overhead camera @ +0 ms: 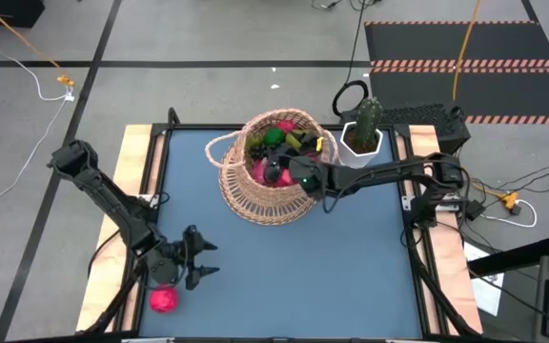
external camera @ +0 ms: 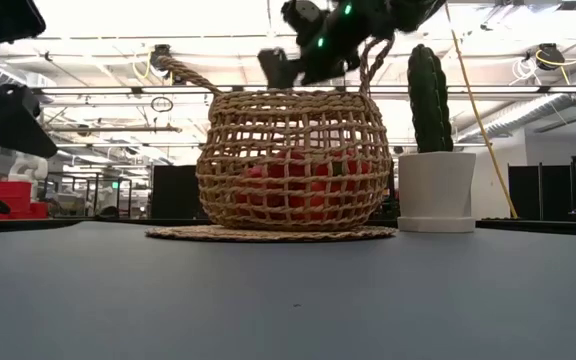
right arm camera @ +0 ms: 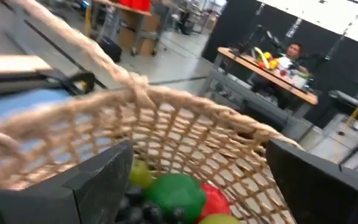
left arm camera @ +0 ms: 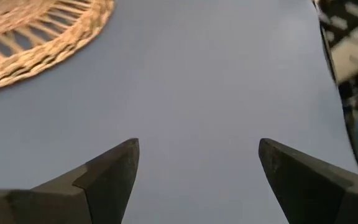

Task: Build produce basket
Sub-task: Put the apple into the basket

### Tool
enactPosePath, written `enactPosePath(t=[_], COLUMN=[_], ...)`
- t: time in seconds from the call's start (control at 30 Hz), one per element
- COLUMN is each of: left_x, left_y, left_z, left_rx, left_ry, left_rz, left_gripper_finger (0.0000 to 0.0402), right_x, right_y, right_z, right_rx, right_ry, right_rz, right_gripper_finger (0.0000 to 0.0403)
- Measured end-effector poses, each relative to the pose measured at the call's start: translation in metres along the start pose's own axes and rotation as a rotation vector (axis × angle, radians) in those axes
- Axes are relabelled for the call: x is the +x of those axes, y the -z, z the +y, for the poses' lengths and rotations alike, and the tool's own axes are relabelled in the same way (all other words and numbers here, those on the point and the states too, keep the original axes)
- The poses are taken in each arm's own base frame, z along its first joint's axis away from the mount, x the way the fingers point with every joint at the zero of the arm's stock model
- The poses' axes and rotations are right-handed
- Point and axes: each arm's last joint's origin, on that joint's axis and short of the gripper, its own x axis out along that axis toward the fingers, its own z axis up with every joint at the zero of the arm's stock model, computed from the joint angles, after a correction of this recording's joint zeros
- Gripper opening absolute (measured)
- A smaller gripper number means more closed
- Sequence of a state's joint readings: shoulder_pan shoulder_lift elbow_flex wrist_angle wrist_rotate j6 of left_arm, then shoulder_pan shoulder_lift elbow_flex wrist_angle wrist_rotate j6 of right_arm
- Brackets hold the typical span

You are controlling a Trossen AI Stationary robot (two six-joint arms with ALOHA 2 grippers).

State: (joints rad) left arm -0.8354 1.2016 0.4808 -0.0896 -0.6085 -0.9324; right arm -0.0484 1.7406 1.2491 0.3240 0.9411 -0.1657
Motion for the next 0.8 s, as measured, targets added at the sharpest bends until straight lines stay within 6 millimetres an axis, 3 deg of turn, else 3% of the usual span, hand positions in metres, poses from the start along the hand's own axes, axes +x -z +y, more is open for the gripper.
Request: enactPosePath(t=[0.07, 0.2, 0.3, 0.5, 0.63, 0.73, 0.8], left_x=[-0.001, 0.003, 0.011, 0.032, 0.05, 0.067, 0.073], left_y=[0.001, -0.005, -0.009, -0.014, -0.02, -0.031, -0.04], left_z=[-0.002, -0.012, -0.026, -0.054, -0.065, -0.064, -0.063], left_rx=[0.029, 0.034, 0.127, 0.282, 0.484, 0.542, 0.488], left_ry=[0.015, 0.071, 0.15, 0.19, 0.072, -0.026, -0.057], left_rz=[0.002, -0.094, -0.19, -0.255, -0.161, -0.074, -0.019], left_gripper_finger=[0.0333, 0.0333, 0.0333, 0.0333, 0.0333, 0.0333, 0.0333], right_x=[-0.015, -0.047, -0.07, -0.133, -0.175, -0.188, -0.189], right_y=[-0.01, -0.031, -0.034, -0.021, 0.0, 0.017, 0.027], right_z=[0.001, 0.016, 0.033, 0.077, 0.105, 0.121, 0.13], right_rx=[0.027, 0.155, 0.219, 0.154, -0.051, -0.091, -0.082], right_ry=[-0.056, -0.411, -0.624, -0.865, -0.972, -1.012, -1.024], right_rz=[-0.032, -0.177, -0.217, -0.226, -0.262, -0.238, -0.202], right_gripper_finger=[0.0363, 0.0363, 0.0363, 0.0363, 0.0363, 0.0363, 0.0364])
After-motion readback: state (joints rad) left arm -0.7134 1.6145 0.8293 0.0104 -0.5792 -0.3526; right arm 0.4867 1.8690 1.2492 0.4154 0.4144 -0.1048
